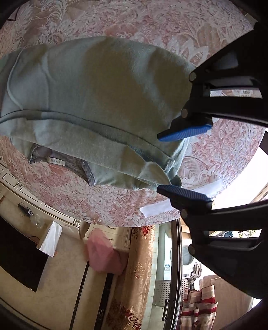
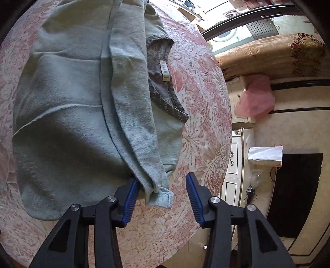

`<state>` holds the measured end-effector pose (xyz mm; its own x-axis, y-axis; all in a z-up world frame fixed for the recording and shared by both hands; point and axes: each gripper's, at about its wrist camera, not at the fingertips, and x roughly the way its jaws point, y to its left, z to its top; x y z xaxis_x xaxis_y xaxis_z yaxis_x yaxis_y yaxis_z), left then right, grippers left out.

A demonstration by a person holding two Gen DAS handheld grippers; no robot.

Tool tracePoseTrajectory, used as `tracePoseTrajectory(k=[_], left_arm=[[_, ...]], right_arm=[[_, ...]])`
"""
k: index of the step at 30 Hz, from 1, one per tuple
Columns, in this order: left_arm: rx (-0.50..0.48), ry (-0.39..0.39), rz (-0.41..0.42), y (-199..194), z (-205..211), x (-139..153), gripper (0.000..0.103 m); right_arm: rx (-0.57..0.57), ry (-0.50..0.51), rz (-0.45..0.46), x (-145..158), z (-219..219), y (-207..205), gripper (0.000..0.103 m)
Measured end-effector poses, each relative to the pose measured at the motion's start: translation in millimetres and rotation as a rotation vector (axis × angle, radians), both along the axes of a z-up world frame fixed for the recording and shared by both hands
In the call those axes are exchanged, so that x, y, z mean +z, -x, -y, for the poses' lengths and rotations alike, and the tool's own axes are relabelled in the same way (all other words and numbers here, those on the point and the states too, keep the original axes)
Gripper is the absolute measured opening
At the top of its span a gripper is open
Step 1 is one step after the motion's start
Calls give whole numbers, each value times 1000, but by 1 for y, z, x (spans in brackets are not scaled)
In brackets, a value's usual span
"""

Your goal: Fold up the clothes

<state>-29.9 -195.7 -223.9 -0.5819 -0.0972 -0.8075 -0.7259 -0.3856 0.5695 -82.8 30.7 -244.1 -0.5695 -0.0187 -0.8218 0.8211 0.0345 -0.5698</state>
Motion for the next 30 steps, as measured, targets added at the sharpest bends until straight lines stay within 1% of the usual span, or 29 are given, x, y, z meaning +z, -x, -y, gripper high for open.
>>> tracePoseTrajectory(k=[1,2,3,6,8,10,11,13,15,17,19,21,22,23,24,25,26,28,30], left_arm=[[1,-1,0,0,0,0,47],[1,-1,1,0,0,0,47],[1,-2,3,-1,0,0,47],[4,-8,0,-1,0,0,47],[16,-23,-4,0,1,3,47],[28,-37,-9,1,2,5,47],[35,-43,-10,3,4,6,47],[47,-48,-14,5,5,8,47],[64,-64,-10,9,6,10,48],[78,-83,-6,13,8,11,47],[82,-96,-7,17,8,11,48],[44,-71,-20,16,4,5,48],[24,-59,-27,16,3,2,48],[2,-45,-34,15,0,-2,48],[-28,-29,-44,13,-3,-6,48],[-60,-14,-54,10,-6,-10,48],[-90,7,-66,8,-9,-14,48],[-128,52,-69,5,-14,-22,48],[-137,69,-57,5,-16,-25,48]], right_arm=[[-1,-3,22,0,0,3,30],[-18,7,52,1,1,9,9],[-38,19,84,3,1,15,4],[-159,120,248,16,-2,44,5],[-269,190,382,23,-5,69,5],[-371,229,482,21,-7,92,5],[-420,242,528,18,-8,103,5],[-501,246,590,6,-10,118,5],[-565,254,636,-5,-10,128,6],[-600,243,649,-12,-9,129,9],[-619,267,639,-8,-8,126,11],[-618,307,613,3,-10,120,18],[-615,326,597,9,-11,116,26],[-614,342,586,15,-12,112,32],[-615,357,577,20,-13,107,35],[-614,370,568,24,-14,102,44],[-609,381,559,27,-15,97,46],[-609,394,549,32,-17,89,46],[-612,412,540,38,-19,88,46]])
